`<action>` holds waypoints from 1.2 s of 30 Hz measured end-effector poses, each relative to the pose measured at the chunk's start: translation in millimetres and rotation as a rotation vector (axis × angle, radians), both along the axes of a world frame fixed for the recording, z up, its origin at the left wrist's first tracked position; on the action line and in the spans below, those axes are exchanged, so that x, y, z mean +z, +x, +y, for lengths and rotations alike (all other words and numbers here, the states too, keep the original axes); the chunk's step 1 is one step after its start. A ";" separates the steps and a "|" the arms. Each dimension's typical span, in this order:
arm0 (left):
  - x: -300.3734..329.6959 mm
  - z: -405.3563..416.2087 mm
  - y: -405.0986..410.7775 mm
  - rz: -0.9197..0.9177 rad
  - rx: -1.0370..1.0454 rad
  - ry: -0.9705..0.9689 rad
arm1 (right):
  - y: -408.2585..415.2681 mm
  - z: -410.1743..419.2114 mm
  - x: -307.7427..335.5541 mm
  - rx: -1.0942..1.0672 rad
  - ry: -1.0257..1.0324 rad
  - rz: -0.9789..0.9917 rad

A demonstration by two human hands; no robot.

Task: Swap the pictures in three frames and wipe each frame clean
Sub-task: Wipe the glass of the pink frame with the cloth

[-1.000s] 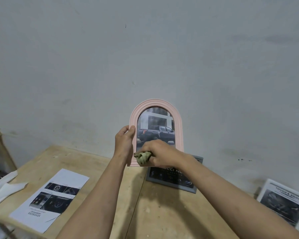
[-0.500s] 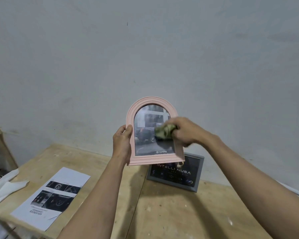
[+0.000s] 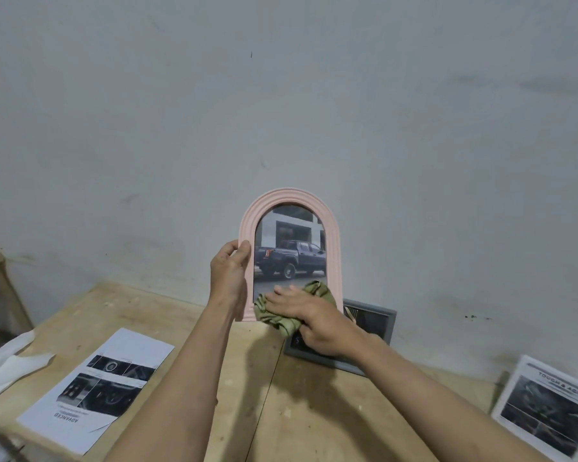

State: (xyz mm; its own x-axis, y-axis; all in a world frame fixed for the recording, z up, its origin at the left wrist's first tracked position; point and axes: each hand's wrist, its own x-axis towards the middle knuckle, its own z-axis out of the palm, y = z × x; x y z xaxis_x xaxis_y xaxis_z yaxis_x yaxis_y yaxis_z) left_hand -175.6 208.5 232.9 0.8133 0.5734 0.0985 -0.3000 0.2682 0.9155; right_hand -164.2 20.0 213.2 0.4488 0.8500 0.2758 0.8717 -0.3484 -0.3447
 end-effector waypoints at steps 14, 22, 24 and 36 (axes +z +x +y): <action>8.8 -5.2 10.8 -0.027 0.048 -0.013 | 53.6 -13.9 61.3 -0.410 -0.131 -0.571; -7.0 -9.5 13.3 0.009 0.065 0.007 | 9.9 -8.5 39.1 -0.514 -0.177 0.074; -5.8 -16.0 15.1 0.015 0.062 0.025 | 2.1 7.6 42.9 -0.467 -0.143 0.140; 4.9 -25.3 3.6 0.051 -0.096 0.094 | 62.8 20.9 121.1 -0.336 0.482 -0.213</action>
State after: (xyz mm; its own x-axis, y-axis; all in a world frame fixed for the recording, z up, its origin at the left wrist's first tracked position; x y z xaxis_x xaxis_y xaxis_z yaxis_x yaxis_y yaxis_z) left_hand -172.0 183.2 237.8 0.8692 0.4831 0.1056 -0.2300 0.2057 0.9512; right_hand -101.5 40.9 334.4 0.5633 0.4294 0.7059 0.8081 -0.4644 -0.3624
